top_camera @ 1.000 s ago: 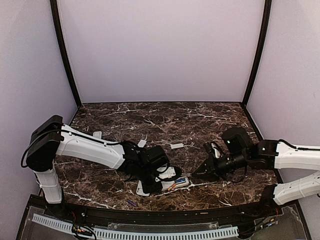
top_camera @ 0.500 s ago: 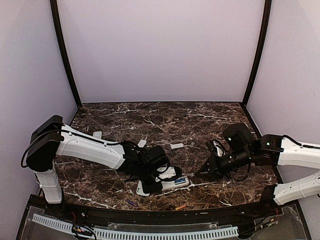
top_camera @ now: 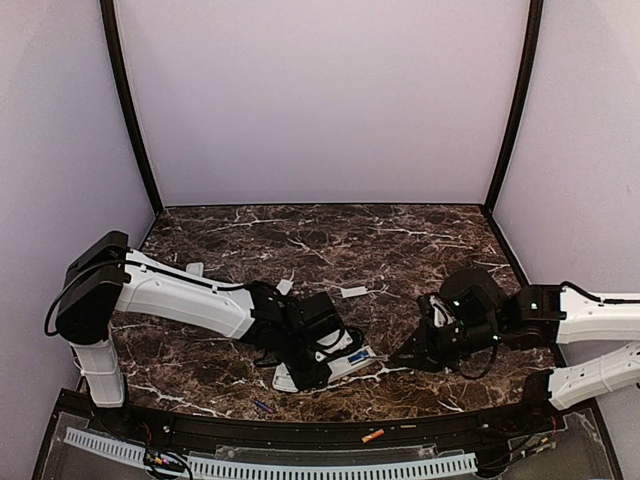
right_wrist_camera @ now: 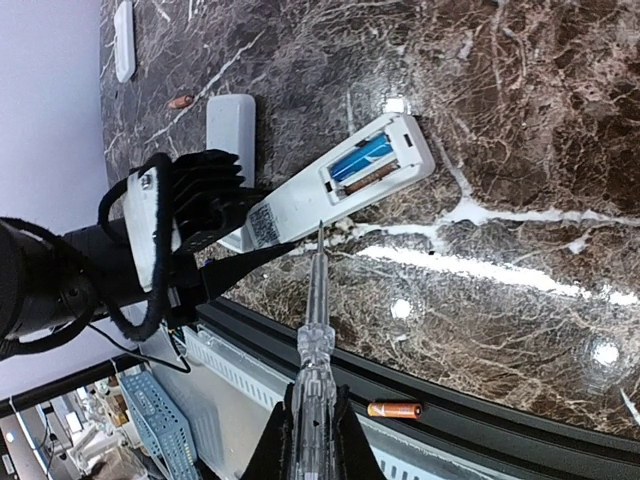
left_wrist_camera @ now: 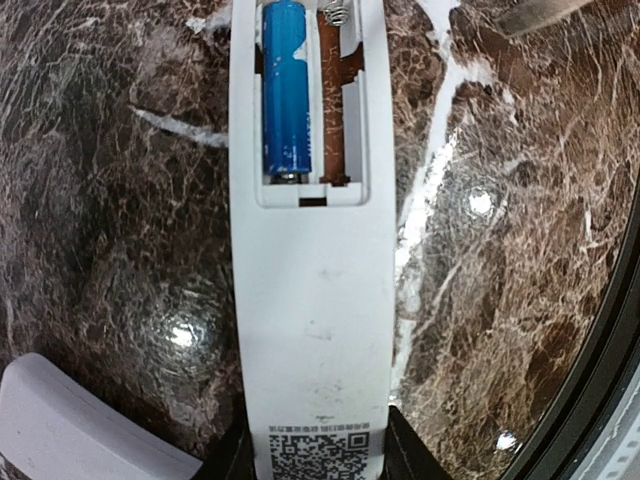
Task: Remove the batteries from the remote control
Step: Remove the battery from the remote control without the battery cover.
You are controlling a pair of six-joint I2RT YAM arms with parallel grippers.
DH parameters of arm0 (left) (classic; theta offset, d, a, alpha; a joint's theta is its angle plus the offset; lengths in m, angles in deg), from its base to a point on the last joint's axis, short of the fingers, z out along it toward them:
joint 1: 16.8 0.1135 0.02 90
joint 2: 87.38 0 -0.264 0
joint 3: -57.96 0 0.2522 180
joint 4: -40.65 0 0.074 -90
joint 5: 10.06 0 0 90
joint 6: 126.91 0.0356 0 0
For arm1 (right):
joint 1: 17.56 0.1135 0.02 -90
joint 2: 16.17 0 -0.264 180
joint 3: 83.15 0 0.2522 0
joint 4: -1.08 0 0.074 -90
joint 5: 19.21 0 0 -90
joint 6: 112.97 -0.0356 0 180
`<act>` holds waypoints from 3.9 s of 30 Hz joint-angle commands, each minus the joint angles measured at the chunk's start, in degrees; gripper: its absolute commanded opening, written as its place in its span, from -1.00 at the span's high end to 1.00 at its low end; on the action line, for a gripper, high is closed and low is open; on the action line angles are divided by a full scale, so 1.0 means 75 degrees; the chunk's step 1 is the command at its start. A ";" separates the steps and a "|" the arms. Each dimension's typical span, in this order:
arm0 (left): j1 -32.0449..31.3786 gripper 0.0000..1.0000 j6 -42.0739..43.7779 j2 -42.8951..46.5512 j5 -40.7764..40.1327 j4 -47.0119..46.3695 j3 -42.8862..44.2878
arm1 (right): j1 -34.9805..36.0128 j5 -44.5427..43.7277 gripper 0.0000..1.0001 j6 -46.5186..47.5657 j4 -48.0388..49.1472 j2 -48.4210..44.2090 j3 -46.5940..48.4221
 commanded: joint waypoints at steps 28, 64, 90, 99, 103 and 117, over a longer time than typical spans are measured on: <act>-0.0557 0.68 -0.2070 -0.0590 -0.1327 0.0984 0.0460 | 0.0226 -0.0954 1.00 -0.1419 0.0964 0.1316 0.0015; -0.0587 0.69 -0.2027 -0.0588 -0.0785 0.0888 0.0475 | 0.0296 -0.1795 1.00 -0.2157 0.2988 0.0463 -0.1956; -0.0577 0.70 -0.1790 -0.0588 -0.0379 0.0738 0.0502 | 0.0288 -0.1550 1.00 -0.2000 0.5129 0.1400 -0.2617; -0.0577 0.70 -0.1878 -0.0588 -0.0461 0.0810 0.0568 | 0.0288 -0.1477 1.00 -0.1427 0.4933 0.0862 -0.2395; -0.0577 0.70 -0.1900 -0.0588 -0.0505 0.0841 0.0580 | 0.0293 -0.1587 1.00 -0.1413 0.4568 0.0472 -0.2374; -0.0566 0.63 -0.1983 -0.0493 -0.0695 0.0857 0.0620 | 0.0290 -0.2035 1.00 -0.1296 0.2971 -0.0922 -0.2309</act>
